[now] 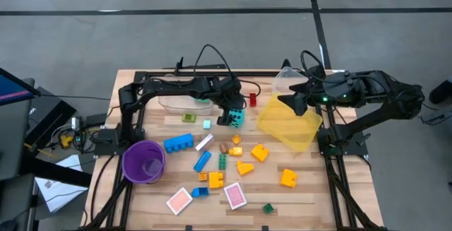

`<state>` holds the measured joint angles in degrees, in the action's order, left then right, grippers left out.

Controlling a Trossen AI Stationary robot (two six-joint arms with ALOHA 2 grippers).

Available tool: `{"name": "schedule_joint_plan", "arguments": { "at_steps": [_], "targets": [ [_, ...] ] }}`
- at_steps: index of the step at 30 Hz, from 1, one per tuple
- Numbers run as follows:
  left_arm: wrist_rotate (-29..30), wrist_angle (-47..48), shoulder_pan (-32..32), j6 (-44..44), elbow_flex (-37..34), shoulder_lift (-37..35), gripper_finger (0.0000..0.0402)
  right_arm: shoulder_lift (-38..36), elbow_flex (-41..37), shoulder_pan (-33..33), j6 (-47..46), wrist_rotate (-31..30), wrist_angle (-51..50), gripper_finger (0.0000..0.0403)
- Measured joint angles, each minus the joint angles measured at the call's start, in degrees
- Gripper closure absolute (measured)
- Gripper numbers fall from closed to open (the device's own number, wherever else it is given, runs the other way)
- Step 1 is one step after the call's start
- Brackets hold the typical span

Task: Pick & Place Toys
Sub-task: Put the blue dice into the transparent bin

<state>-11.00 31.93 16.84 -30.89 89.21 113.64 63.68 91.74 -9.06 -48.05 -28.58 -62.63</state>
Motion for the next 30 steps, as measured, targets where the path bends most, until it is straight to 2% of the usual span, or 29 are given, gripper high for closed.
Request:
{"name": "schedule_joint_plan", "arguments": {
  "at_steps": [23,30],
  "targets": [
    [0.2,-5.4,0.5,6.6,-8.4,2.6,0.0003,0.0,0.0,0.0,-1.1,0.0,-0.4,0.0023],
    [0.2,-5.5,0.2,7.1,-8.4,2.4,0.0042,0.0,0.0,0.0,-1.1,0.0,-0.4,0.0023]
  ]
}}
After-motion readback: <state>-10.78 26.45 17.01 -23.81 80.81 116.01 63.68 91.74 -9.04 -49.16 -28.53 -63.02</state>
